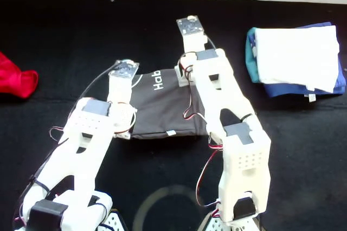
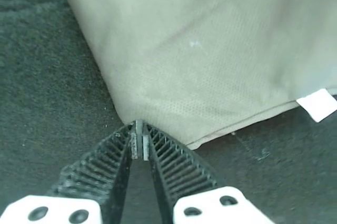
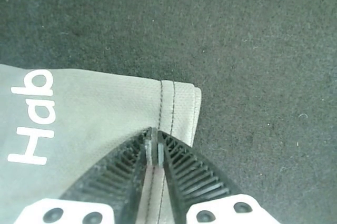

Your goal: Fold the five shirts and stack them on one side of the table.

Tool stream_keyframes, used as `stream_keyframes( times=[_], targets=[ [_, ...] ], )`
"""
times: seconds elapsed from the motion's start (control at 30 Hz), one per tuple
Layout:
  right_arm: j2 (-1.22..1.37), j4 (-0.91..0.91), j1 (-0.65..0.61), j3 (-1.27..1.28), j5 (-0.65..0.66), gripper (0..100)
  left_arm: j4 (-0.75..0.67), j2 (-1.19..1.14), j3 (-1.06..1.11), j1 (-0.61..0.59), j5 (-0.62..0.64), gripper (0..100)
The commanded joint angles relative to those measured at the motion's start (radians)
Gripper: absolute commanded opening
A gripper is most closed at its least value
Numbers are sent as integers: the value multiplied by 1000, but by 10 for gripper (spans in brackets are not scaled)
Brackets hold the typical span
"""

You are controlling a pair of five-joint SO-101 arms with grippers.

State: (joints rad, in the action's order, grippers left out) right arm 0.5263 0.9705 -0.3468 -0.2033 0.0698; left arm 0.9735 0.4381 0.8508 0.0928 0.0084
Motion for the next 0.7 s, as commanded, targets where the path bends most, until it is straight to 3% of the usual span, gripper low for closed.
stream_keyframes(
  times=[0.0,0.17,0.37,0.67],
  targets=[
    [-2,-4,-1,-48,-6,6,-11,33,-36,12,14,8],
    [-1,-7,-1,-41,-6,6,-32,24,-2,13,11,8],
    [5,-10,1,-41,-2,6,-163,22,137,7,5,8],
    [131,-4,48,-134,-3,6,-175,22,182,-56,3,8]
  ],
)
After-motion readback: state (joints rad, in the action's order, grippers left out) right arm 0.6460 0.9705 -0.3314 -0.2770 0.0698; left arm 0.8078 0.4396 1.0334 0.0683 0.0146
